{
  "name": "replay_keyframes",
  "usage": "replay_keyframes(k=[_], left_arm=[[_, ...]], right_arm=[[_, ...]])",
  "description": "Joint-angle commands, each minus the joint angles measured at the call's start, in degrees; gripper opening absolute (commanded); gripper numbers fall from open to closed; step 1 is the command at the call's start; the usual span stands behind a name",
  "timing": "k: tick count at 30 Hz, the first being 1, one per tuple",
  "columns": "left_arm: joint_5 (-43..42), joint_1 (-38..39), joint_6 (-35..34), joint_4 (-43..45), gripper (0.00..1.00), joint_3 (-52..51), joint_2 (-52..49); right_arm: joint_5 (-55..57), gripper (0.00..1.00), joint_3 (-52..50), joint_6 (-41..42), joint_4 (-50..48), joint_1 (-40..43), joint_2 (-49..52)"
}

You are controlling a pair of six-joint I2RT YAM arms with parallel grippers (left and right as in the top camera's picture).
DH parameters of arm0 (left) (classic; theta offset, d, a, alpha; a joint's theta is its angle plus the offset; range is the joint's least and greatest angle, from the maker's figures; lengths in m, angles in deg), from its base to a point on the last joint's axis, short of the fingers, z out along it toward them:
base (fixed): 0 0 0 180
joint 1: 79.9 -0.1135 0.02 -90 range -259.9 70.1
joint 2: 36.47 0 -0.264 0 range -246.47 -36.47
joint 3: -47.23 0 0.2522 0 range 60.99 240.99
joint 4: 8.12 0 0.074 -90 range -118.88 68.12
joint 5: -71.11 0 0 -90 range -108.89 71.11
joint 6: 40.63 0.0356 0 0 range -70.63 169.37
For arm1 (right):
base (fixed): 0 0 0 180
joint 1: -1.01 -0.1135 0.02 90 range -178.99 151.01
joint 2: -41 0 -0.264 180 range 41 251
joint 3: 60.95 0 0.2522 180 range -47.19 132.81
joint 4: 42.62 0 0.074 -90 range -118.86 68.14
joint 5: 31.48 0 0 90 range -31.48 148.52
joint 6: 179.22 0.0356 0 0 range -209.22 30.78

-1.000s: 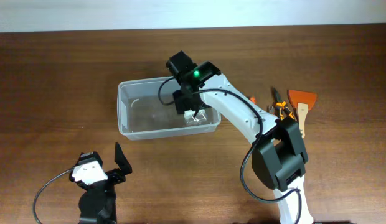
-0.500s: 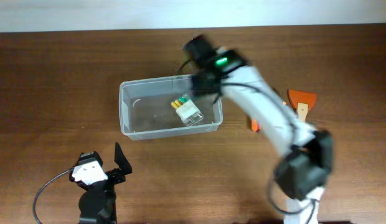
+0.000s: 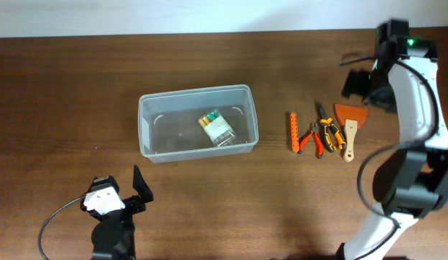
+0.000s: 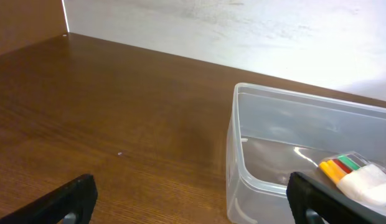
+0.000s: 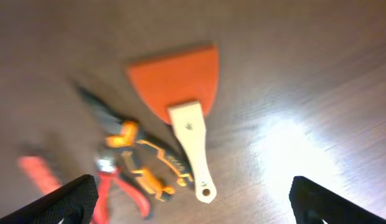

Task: Pack container
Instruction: 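Move the right gripper to the orange scraper's wooden handle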

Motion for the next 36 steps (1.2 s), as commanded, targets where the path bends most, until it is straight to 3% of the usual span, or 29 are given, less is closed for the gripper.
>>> replay_keyframes(k=[1,16,22,26,29,36], left_arm=[[0.2,0.3,0.5,0.0,0.99,-0.2,0.3],[0.2,0.3,0.5,0.0,0.99,-0.2,0.3],[0.2,0.3,0.5,0.0,0.99,-0.2,0.3],[0.2,0.3,0.5,0.0,0.99,-0.2,0.3],[0.2,0.3,0.5,0.0,0.99,-0.2,0.3],[0.2,0.3,0.5,0.0,0.99,-0.2,0.3]], right_arm=[[-3.1,0.98,-5.0,-4.8,-1.0,2.1,4.1],[-7.1,0.96,-21.0,-5.2,-17.4,2.4,6.8],[-7.6,0.74,-23.1,-4.7,-20.6,2.4,6.8],[-7.6,0.74,-23.6,-4.3,-20.5,2.4,6.8],[-7.6,0.84,-23.6,-4.3,-20.6,2.6,6.8],[-8.4,0.87,-23.6,-4.3,-20.1,2.5,6.8]])
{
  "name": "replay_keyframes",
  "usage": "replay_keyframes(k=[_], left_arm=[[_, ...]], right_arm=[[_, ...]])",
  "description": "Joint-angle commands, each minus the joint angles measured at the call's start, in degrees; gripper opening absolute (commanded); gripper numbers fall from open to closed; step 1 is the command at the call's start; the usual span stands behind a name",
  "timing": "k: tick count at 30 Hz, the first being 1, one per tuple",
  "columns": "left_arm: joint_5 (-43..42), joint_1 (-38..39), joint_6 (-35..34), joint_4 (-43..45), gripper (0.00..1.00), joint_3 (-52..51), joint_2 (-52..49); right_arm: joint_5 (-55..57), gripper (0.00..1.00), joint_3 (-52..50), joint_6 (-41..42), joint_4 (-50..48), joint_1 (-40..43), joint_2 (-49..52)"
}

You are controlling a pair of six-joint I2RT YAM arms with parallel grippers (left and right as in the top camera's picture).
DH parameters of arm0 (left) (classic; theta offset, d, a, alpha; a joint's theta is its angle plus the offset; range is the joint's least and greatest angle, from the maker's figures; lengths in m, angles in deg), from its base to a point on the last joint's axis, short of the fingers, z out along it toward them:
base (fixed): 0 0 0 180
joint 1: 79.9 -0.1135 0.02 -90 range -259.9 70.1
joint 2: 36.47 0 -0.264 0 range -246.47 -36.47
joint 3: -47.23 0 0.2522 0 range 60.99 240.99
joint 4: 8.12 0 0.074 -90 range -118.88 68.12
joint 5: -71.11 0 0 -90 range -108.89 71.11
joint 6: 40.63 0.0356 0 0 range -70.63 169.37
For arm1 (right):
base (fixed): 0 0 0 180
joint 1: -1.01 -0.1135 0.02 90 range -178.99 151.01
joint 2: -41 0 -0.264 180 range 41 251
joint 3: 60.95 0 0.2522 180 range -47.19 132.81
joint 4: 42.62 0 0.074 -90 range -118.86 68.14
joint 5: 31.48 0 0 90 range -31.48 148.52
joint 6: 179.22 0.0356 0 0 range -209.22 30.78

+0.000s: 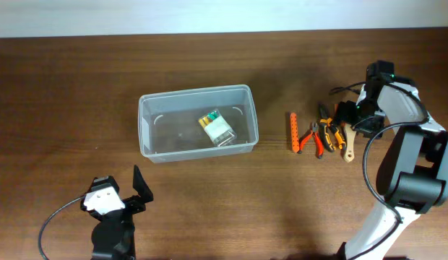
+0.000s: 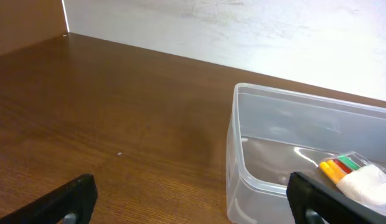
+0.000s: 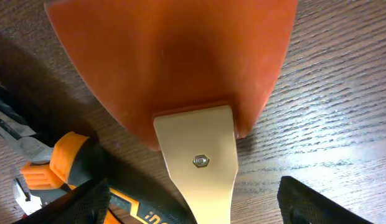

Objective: Pack container

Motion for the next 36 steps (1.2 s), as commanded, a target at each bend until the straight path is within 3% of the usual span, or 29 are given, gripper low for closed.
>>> replay_keyframes(k=[1,13,16,22,30,36], left_arm=[[0.2,0.3,0.5,0.0,0.99,-0.2,0.3],[0.2,0.3,0.5,0.0,0.99,-0.2,0.3],[0.2,0.3,0.5,0.0,0.99,-0.2,0.3],[0.2,0.3,0.5,0.0,0.99,-0.2,0.3],[0.2,0.3,0.5,0.0,0.99,-0.2,0.3],[0.2,0.3,0.5,0.0,0.99,-0.2,0.3]], right_arm=[[-0.7,0.87,-2.6,0.8,-0.2,-0.6,3.6],[-0.4,0.87,-2.6,-0.3,2.9,0.4,3.6],[-0.8,0.92,-2.6,-1.4,2.8,1.7,3.6],[-9.3,0.94,-2.6,-6.6,2.8,5.0,3.6],[-4.5,0.94,-2.6,-3.9,2.1,6.7,3.6],[-13.2,0.99,-2.5,-6.8,-0.4,6.7,3.6]])
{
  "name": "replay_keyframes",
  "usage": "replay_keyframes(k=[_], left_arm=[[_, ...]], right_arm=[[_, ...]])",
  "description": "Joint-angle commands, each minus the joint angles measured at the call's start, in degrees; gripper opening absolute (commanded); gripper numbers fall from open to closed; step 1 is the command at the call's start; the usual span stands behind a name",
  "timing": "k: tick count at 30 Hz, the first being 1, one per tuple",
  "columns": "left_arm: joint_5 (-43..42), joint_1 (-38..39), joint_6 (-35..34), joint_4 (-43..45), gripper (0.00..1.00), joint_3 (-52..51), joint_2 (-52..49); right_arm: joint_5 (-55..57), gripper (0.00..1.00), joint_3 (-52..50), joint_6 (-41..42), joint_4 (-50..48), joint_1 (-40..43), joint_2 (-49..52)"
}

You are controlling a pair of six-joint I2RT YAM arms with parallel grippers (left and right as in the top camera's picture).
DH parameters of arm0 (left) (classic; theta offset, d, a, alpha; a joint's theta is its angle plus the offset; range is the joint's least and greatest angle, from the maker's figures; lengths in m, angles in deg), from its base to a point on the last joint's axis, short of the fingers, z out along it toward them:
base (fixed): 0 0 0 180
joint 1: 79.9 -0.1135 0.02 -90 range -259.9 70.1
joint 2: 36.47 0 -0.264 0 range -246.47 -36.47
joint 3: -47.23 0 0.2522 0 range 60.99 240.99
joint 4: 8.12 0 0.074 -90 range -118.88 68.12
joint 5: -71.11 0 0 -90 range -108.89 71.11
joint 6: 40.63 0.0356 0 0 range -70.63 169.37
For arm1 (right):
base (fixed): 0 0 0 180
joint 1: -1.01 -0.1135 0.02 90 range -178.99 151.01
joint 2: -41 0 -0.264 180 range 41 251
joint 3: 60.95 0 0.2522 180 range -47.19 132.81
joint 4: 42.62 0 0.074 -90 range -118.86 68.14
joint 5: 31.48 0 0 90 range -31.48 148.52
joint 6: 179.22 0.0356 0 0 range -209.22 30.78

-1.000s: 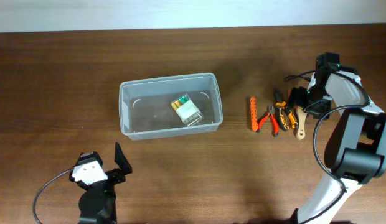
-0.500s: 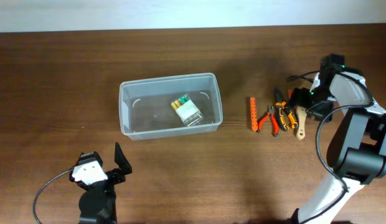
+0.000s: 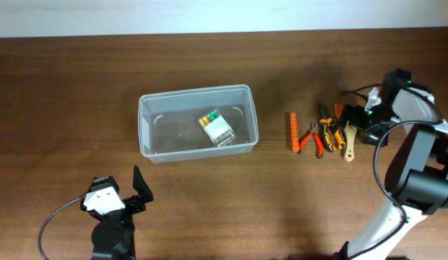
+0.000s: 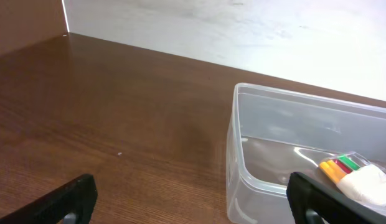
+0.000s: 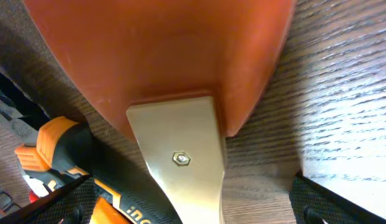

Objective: Pack container

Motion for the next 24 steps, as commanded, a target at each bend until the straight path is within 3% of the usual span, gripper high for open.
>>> replay_keyframes(k=[1,13,24], left_arm=[[0.2,0.3,0.5,0.0,0.99,-0.2,0.3],[0.2,0.3,0.5,0.0,0.99,-0.2,0.3],[0.2,0.3,0.5,0.0,0.99,-0.2,0.3]], right_arm=[[-2.5,0.99,-1.3,-1.8,-1.0,0.3,2.5],[-8.8,0.99,7.4,-2.1,3.2,0.3,2.4],[2.6,0.94,5.9,-1.7,3.2,0.3,2.5]])
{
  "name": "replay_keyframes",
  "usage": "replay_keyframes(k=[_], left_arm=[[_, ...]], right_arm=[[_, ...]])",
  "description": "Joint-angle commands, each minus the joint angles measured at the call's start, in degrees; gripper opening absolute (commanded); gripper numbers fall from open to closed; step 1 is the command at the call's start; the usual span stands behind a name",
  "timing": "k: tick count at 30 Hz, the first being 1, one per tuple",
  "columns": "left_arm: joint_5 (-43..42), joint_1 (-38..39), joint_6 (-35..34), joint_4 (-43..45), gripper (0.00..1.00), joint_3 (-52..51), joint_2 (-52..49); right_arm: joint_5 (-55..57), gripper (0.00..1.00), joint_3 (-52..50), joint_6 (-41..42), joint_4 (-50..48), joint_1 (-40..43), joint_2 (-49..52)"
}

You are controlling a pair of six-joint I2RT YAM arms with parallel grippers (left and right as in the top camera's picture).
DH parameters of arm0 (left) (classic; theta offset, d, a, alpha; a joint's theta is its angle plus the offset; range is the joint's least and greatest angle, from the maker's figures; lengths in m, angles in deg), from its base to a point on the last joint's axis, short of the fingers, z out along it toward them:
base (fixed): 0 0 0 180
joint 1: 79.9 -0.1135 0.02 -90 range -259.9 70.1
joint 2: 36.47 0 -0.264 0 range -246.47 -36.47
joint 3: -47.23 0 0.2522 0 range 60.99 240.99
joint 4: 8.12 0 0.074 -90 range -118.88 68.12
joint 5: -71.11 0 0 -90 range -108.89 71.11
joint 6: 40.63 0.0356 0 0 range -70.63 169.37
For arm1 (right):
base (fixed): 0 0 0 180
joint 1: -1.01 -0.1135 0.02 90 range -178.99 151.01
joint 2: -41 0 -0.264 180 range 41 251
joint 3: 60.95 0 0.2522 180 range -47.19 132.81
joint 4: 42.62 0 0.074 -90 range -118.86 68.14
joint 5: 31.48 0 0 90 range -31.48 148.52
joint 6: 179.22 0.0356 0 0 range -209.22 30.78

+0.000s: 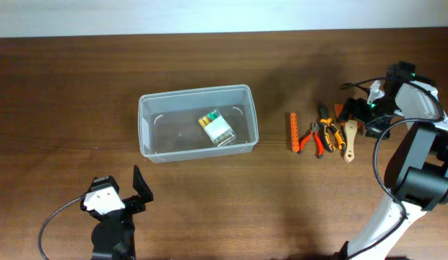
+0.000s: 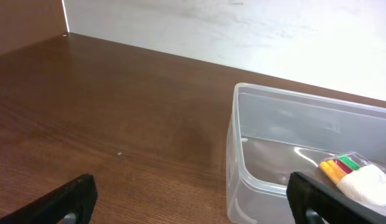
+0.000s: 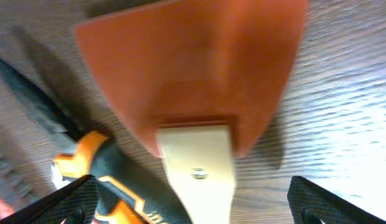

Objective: Pack container

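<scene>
A clear plastic container (image 1: 148, 119) stands left of centre; a pack of batteries (image 1: 216, 126) lies in it. Right of it lie an orange strip (image 1: 293, 131), red pliers (image 1: 308, 139), orange-black pliers (image 1: 327, 134) and a scraper (image 1: 350, 141) with a wooden handle. My right gripper (image 1: 360, 117) hangs open over the scraper. In the right wrist view the orange blade (image 3: 193, 68) and the handle (image 3: 196, 171) lie between the fingertips (image 3: 71, 202), with nothing gripped. My left gripper (image 1: 141, 189) stands open near the front edge, facing the container (image 2: 286, 155).
The tools lie close together, the orange-black pliers (image 3: 99, 165) touching the scraper's handle. A pale wall (image 2: 243, 31) runs behind the table's far edge. Bare brown wood lies between the container and the tools.
My right gripper has drawn back a little from the scraper, which now looks smaller and blurred in the wrist view. It stays open. The left arm and the tools have not moved.
My right gripper was first open well above the scraper at the back right. Then it was low over the blade and handle, and closer still a moment later, fingers either side of the handle. Now it stands slightly farther off, still open. The left arm stayed put.
</scene>
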Motion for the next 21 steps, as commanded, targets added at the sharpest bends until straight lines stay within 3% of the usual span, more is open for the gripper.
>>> replay_keyframes(k=[1,15,17,21], left_arm=[[0.2,0.3,0.5,0.0,0.99,-0.2,0.3],[0.2,0.3,0.5,0.0,0.99,-0.2,0.3],[0.2,0.3,0.5,0.0,0.99,-0.2,0.3],[0.2,0.3,0.5,0.0,0.99,-0.2,0.3]], right_arm=[[3.7,0.94,-0.4,-0.4,-0.3,0.2,0.4],[5.3,0.91,-10.5,1.1,-6.6,-1.6,0.4],[5.8,0.84,-11.2,1.1,-7.2,-1.6,0.4],[5.4,0.84,-11.4,1.1,-5.9,-1.6,0.4]])
